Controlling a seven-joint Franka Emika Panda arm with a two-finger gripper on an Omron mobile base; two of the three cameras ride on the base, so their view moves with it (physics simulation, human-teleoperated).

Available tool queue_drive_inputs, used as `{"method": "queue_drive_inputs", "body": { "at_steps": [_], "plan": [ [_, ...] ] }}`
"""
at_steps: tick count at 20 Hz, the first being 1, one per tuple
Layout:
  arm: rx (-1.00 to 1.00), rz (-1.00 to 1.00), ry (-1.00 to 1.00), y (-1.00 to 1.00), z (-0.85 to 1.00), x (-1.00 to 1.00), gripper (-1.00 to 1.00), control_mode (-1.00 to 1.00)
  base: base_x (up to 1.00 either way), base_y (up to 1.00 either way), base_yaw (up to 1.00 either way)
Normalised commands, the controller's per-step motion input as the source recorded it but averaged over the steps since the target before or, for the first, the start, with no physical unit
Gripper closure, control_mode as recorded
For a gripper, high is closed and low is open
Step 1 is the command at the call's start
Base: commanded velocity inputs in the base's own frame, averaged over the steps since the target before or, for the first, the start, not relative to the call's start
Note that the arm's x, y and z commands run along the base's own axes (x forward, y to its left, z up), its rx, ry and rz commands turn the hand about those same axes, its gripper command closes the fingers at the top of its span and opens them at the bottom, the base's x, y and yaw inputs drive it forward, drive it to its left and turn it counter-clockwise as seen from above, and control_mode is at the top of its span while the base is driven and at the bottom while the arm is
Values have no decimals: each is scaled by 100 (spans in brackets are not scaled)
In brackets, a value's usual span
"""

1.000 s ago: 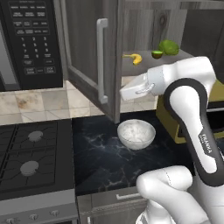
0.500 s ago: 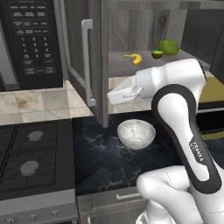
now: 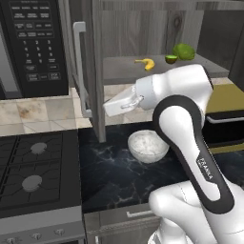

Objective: Open the cabinet. Pick the banana and kiwi from the cabinet and place them into the bowl. Then close the cabinet.

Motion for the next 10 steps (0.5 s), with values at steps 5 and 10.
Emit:
{"method": "queue_drive_inputs", "body": {
  "at_steps": [5, 10],
  "plan": [
    [0, 0, 0, 0, 0, 31, 100, -100, 0, 0, 0],
    [0, -7, 4, -25, 0, 26, 100, -100, 0, 0, 0]
  ]
}}
